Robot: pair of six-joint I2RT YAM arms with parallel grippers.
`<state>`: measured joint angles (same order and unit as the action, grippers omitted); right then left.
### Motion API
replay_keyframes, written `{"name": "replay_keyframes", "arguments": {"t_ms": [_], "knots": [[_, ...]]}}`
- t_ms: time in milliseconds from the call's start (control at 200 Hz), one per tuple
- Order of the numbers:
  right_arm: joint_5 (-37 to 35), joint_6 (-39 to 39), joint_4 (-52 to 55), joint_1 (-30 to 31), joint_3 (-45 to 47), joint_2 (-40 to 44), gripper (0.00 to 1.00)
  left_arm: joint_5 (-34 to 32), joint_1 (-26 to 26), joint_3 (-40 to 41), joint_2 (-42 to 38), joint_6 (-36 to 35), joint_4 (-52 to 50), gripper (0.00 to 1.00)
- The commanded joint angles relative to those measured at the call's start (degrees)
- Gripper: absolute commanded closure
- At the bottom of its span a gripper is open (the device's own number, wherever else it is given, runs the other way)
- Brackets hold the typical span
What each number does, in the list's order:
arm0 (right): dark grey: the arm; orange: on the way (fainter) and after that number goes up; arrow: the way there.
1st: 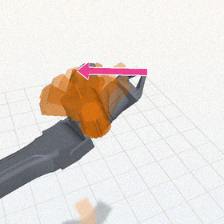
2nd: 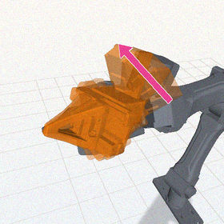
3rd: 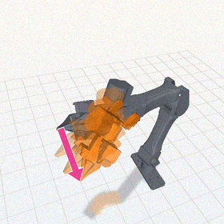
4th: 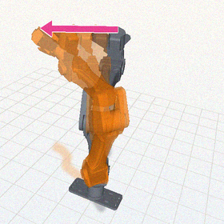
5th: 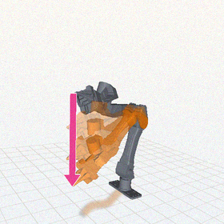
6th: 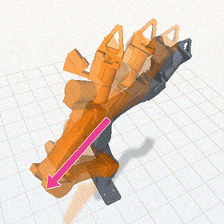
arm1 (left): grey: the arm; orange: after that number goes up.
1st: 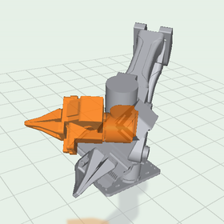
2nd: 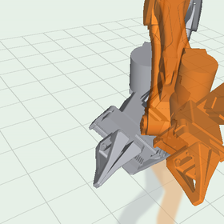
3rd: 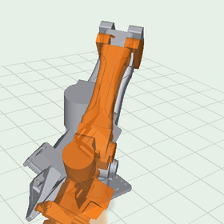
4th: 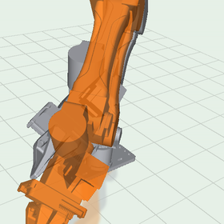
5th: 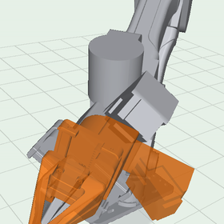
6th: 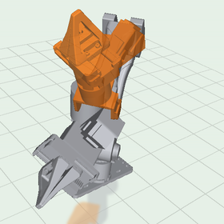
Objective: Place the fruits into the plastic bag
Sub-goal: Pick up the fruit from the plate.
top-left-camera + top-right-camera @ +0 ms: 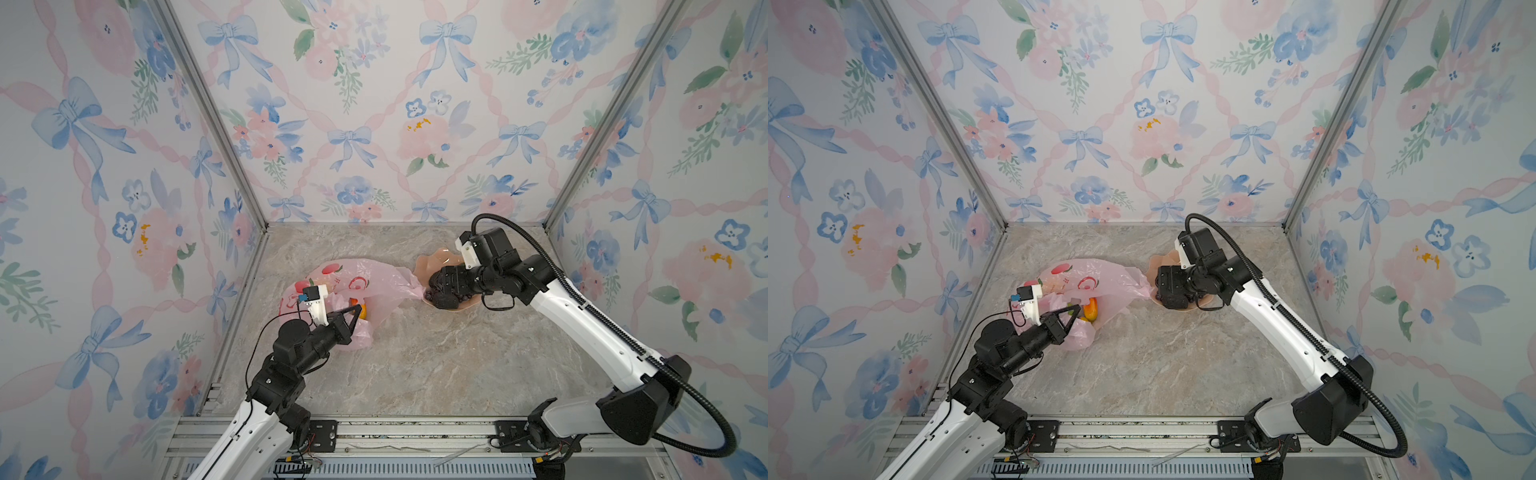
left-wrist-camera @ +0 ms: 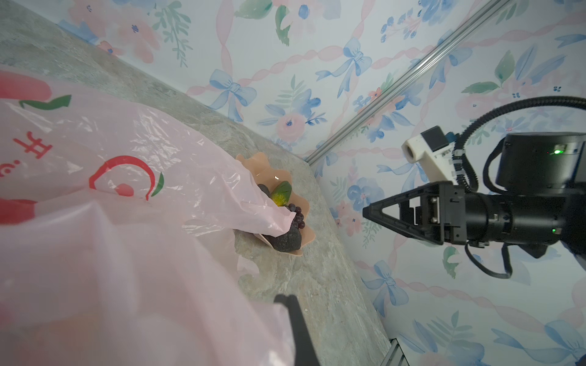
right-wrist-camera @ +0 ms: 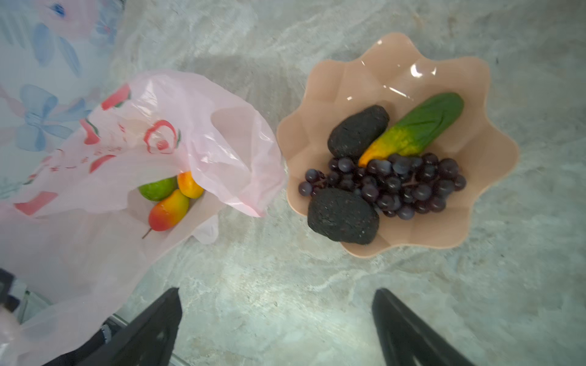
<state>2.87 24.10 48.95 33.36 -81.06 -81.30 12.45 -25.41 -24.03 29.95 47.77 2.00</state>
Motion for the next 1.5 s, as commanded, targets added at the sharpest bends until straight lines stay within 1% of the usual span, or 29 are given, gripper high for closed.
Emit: {"name": "replay_keyframes", "arguments": {"t_ms": [0, 275, 530, 850, 1250, 1490], "knots": [[-2.6, -1.1, 4.3, 0.0, 2.5, -1.1, 0.04, 0.9, 0.5, -1.6, 0.7, 0.1, 0.9, 1.0], [-2.4, 0.6, 0.5, 0.0, 3.3, -10.2, 0.04, 3.4, 0.5, -3.3, 1.7, -0.9, 0.6, 1.0], [-5.7, 0.8, -1.3, -0.5, 2.9, -16.8, 0.04, 3.1, 0.5, -3.1, 0.9, -0.6, 0.4, 1.0], [-4.3, 1.2, -4.2, -1.9, 1.9, -21.6, 0.04, 3.1, 0.5, -3.5, 1.2, -0.8, 0.4, 1.0], [-4.9, 0.8, -5.0, -3.1, 0.1, -25.2, 0.04, 2.8, 0.5, -3.3, 1.2, -1.1, 0.5, 1.0], [-4.7, 1.0, -5.5, -3.3, -1.0, -26.0, 0.04, 2.8, 0.5, -3.4, 1.3, -1.4, 0.7, 1.0]]}}
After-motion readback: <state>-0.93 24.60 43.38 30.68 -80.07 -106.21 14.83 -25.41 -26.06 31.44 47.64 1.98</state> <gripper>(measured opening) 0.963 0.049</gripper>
